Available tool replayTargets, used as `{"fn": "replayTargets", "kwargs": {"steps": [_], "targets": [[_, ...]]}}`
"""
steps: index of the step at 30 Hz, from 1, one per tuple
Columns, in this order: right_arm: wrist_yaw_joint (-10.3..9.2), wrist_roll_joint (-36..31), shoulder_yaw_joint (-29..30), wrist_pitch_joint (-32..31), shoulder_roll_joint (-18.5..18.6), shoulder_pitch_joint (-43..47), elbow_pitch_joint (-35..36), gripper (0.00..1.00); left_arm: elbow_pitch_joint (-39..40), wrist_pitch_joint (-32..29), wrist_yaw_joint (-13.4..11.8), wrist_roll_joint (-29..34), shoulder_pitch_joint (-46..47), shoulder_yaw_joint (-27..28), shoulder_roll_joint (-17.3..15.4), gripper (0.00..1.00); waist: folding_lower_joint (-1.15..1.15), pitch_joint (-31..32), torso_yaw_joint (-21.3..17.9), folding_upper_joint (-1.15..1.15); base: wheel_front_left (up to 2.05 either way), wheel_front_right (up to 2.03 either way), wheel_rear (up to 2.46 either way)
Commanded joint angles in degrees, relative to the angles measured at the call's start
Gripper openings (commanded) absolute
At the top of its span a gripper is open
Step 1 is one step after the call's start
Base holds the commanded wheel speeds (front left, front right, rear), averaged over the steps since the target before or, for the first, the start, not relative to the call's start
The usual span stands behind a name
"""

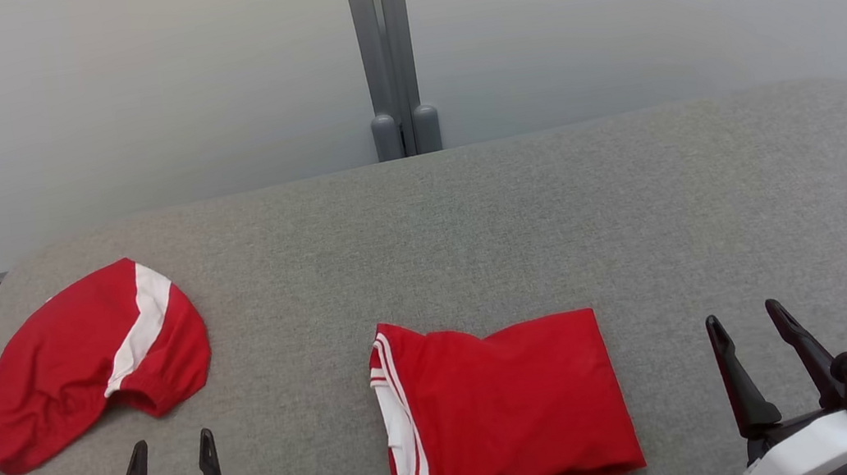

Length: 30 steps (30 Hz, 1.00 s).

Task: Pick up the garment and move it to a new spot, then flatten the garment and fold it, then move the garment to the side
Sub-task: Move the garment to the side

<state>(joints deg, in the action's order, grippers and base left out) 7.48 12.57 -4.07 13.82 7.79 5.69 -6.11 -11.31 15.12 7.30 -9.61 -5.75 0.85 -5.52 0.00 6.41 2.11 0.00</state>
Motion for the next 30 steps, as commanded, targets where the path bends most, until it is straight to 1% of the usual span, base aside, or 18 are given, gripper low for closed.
{"fn": "replayTargets", "kwargs": {"steps": [1,11,30], "targets": [[0.03,-0.46,0.26,-0.2,-0.11,0.88,0.41,1.0,0.17,0.02,0.1,-0.08,-0.65,0.02,-0.55,1.0,0.0,0.03,0.14,0.0,0.0,0.0,0.0],[0.03,-1.07,0.53,-1.17,-0.64,1.26,1.01,1.0,-0.1,0.02,-0.3,-0.38,-0.53,-0.13,-0.72,1.0,0.0,-0.25,0.14,0.0,0.0,0.0,0.0],[0.03,-0.47,-0.08,-1.6,-0.82,0.8,-0.46,1.0,-0.45,0.02,-0.91,-0.94,-0.74,-0.21,-0.9,1.0,0.0,-0.43,0.17,0.0,0.0,0.0,0.0]]}}
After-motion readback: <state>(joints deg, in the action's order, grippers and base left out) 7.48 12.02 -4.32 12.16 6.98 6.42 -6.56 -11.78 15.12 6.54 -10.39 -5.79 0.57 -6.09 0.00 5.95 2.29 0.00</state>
